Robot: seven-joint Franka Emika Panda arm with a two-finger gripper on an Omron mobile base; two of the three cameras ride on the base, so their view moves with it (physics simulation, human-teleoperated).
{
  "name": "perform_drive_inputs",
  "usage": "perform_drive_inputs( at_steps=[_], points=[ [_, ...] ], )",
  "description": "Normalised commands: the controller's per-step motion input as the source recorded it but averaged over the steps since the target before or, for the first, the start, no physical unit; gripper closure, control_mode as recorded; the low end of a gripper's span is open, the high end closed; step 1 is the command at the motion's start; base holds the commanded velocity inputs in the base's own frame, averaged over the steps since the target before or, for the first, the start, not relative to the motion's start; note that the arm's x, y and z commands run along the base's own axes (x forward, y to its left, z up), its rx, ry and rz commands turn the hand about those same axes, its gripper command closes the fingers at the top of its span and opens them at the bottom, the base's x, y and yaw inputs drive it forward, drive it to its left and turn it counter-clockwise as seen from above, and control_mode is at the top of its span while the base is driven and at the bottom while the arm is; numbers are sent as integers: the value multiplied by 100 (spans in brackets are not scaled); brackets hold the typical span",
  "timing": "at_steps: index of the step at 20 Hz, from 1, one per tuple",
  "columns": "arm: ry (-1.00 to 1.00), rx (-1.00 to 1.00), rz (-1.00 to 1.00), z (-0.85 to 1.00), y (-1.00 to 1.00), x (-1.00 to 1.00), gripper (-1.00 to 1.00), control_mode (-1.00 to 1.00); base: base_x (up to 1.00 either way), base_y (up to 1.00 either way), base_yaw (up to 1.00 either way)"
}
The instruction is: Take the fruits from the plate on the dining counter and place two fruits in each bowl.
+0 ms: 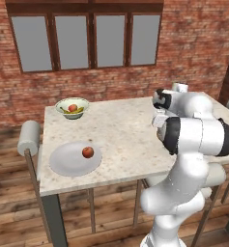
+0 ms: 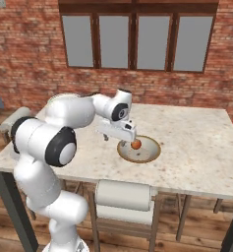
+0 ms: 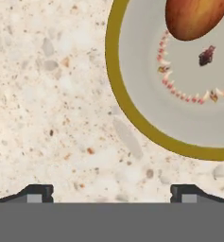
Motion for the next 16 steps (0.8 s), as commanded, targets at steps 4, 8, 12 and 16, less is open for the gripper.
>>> perform_drive_inputs(
  at_steps=[4,8,12,16],
  points=[
    [0,-11,0,51,100,-71,-100,-100,0,0,0],
    [0,-3,0,69,100,-32,-100,-100,0,0,0],
    [3,5,5,59,97,-2,-100,-100,0,0,0],
    [11,7,13,55,96,0,-100,-100,0,0,0]
  ],
)
